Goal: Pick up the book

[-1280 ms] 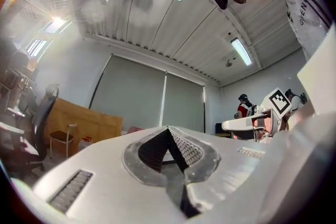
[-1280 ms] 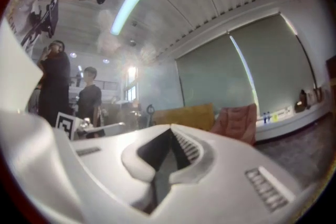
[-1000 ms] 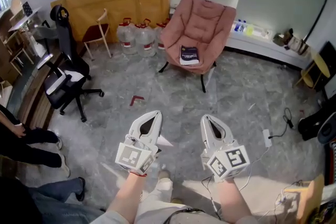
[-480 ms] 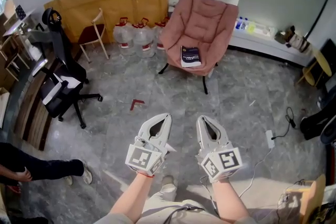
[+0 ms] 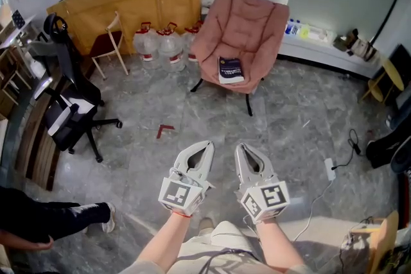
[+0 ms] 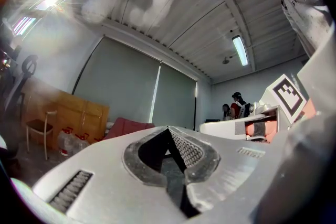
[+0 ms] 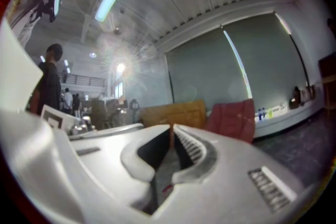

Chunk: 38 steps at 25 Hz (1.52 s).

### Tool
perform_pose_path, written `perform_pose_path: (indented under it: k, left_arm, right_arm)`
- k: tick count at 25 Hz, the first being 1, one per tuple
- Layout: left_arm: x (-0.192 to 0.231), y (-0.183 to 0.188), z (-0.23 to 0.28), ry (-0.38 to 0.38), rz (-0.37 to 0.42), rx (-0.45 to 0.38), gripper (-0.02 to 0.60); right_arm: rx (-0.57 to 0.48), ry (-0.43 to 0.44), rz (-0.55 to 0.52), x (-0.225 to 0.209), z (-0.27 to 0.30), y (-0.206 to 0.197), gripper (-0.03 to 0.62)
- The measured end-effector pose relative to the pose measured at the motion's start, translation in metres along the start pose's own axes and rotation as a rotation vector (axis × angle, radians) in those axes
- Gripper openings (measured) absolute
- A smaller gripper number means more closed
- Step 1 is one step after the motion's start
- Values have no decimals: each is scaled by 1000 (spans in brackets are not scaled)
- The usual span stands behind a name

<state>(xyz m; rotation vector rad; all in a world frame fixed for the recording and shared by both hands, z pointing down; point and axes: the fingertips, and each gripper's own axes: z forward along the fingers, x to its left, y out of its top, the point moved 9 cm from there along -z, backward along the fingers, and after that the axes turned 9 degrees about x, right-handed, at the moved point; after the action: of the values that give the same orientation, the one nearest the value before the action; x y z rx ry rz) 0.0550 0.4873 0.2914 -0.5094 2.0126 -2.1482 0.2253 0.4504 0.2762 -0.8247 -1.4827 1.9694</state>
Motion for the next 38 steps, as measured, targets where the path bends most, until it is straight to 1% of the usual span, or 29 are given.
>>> perform_pose_path:
  k: [6, 11, 15, 19, 26, 29, 34, 38]
  left_arm:
    - [11, -2, 12, 7, -4, 1, 8]
    - [29, -4, 31, 13, 1, 9, 8]
    - [51, 2, 55, 17, -4, 3, 8]
    - [76, 4, 82, 5, 0, 17, 8]
    - [114, 8, 133, -2, -2, 19, 8]
    - [130, 11, 153, 1, -13, 16, 8]
    - [154, 15, 180, -6, 2, 11, 8]
    - [167, 19, 200, -6, -5, 11, 8]
  right_arm:
    - [7, -15, 4, -8, 18, -3, 14]
    - [7, -18, -1, -24, 40, -1, 14]
    - [5, -18, 0, -41, 66, 7, 14]
    - [-1, -25, 9, -62, 95, 14, 15]
    - [23, -61, 17, -95, 140, 29, 15]
    - [31, -55, 8, -107, 160, 36, 15]
    - [36, -52, 6, -122, 189, 43, 15]
    - [38, -50, 12, -135, 210, 50, 17]
